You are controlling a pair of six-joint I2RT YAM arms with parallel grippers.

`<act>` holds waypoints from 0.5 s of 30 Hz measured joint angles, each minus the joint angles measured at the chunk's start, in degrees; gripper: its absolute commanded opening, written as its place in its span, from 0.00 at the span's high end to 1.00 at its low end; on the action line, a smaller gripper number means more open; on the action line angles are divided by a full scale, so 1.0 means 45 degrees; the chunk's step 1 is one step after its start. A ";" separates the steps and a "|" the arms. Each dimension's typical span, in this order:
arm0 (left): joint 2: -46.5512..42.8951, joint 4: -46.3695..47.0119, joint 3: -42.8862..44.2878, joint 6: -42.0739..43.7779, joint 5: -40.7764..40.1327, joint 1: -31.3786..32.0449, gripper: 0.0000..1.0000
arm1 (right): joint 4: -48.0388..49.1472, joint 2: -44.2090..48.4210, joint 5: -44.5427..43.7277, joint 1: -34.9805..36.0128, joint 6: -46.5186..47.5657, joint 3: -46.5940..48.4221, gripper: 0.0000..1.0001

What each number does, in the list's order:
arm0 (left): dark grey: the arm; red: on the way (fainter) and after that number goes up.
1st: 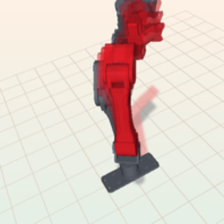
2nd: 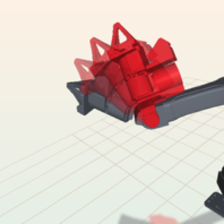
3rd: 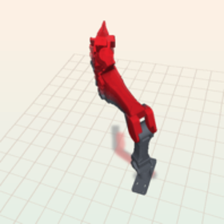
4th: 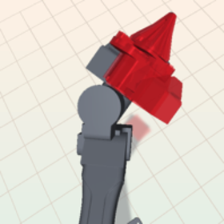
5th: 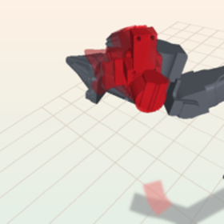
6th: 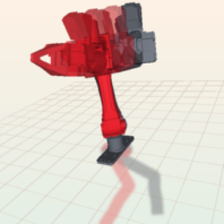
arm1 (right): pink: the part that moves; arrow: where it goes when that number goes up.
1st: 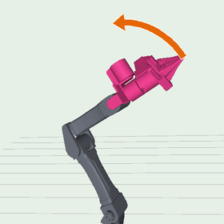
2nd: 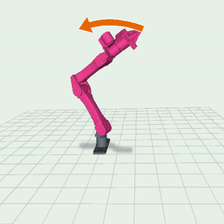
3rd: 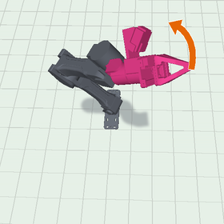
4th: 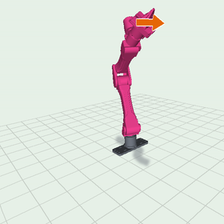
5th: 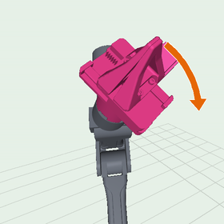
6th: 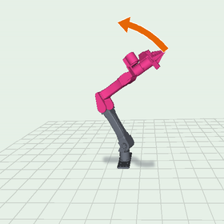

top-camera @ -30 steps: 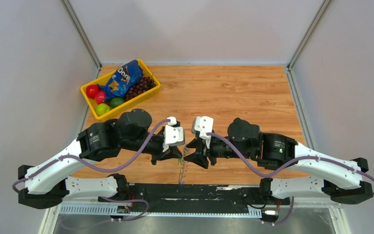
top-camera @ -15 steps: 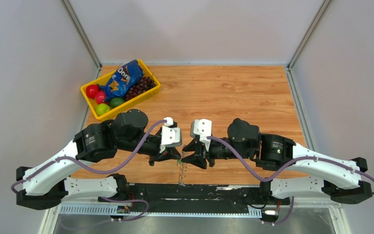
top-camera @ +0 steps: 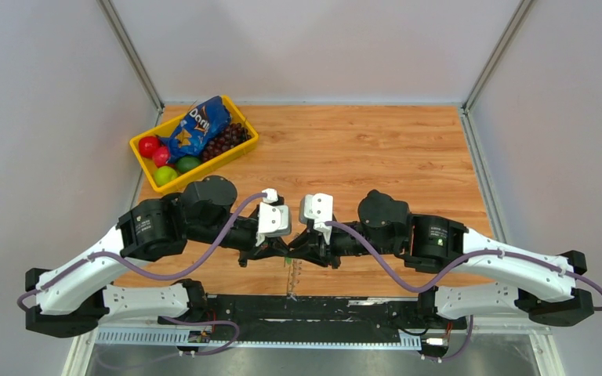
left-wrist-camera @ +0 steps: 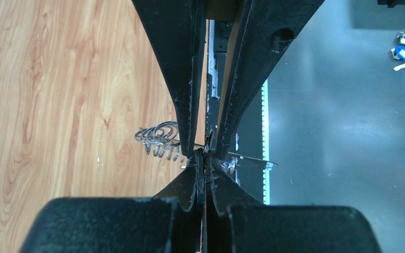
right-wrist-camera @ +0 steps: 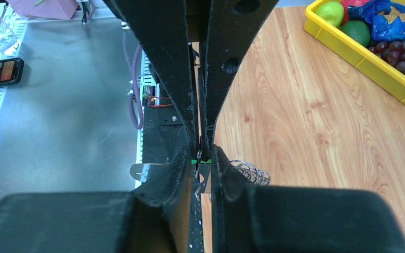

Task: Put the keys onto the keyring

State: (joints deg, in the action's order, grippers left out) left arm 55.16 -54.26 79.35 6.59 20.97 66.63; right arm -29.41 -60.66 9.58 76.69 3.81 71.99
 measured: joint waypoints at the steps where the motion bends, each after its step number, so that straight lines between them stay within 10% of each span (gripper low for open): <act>1: -0.0015 0.0000 0.0000 0.0000 0.0000 0.0000 1.00 | 0.0010 0.0000 0.0010 0.0000 0.0024 0.0000 0.89; 15: -0.0107 -0.0087 -0.0024 0.0000 0.0019 -0.0005 1.00 | 0.0024 0.0015 0.0087 0.0000 0.0083 0.0000 1.00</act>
State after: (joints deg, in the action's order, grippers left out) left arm 54.68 -54.65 79.24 6.59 21.06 66.61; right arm -29.30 -60.60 9.98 76.69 4.19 71.99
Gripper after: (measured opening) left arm 0.008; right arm 0.009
